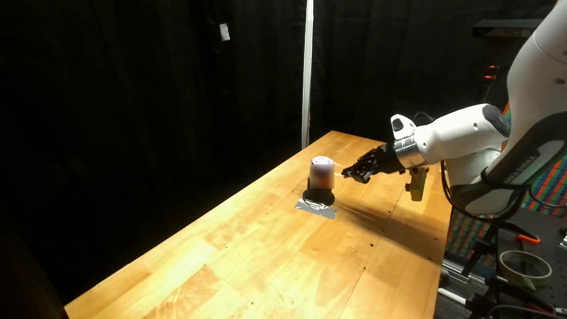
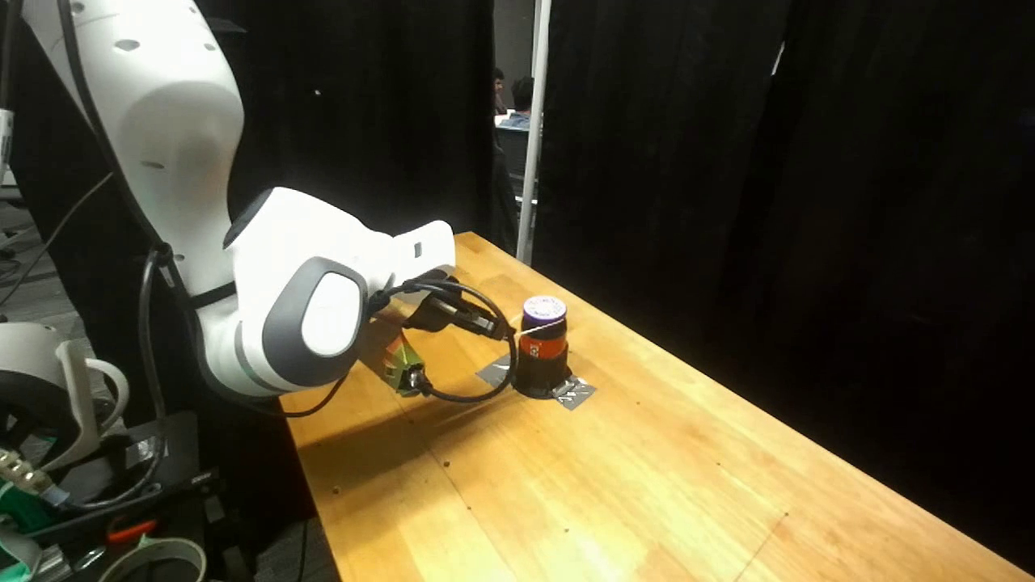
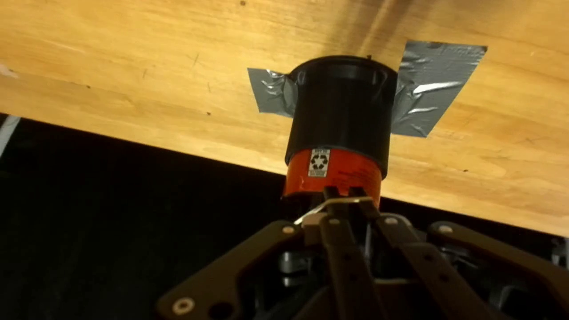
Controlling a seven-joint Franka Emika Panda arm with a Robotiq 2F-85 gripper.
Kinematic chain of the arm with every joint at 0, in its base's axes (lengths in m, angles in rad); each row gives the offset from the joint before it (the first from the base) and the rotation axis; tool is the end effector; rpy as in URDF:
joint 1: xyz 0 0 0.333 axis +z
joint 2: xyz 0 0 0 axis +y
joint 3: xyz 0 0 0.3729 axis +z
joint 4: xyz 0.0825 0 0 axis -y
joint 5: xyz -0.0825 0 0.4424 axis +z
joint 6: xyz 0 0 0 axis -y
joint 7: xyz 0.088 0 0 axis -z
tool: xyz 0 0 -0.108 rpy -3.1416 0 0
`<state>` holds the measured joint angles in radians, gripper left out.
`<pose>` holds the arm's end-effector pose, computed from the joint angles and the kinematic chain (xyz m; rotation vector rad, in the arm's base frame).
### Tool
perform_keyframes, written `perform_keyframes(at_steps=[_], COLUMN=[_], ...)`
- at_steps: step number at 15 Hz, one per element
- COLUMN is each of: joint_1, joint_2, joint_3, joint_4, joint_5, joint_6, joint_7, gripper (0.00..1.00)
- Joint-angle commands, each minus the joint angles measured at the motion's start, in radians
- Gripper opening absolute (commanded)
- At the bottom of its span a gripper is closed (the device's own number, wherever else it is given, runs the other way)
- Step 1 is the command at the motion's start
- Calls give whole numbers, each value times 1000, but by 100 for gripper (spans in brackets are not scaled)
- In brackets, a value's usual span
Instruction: Put the rubber band on the jar.
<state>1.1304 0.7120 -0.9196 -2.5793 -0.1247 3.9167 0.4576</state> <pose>0.4927 0.1135 0.1987 2.6938 0.3634 1.3354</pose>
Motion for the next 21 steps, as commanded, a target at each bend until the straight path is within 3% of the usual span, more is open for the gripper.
perform_keyframes(at_steps=[1,5,6,9,10,11,12,13,14,16,19,21], joint_1=[107,167,53,-17,-62,-106,-5,-4,50,92,206,321], joint_2=[117,190,93,80,28,-19,-59,-125,-161,-255,-372,-366], joint_3=[-13,12,158,280,313,345,219,194,115,23,-131,-268], joint_4=[-28,-24,-12,2,-13,-27,-83,-104,-113,-129,-137,-111], joint_5=[223,402,527,654,620,584,486,440,394,348,428,476], joint_6=[134,166,193,255,250,242,136,72,-38,-195,-463,-647], joint_7=[-23,-22,-218,-336,-388,-433,-387,-432,-431,-494,-655,-713], gripper=[11,11,11,10,35,36,43,50,57,73,95,100])
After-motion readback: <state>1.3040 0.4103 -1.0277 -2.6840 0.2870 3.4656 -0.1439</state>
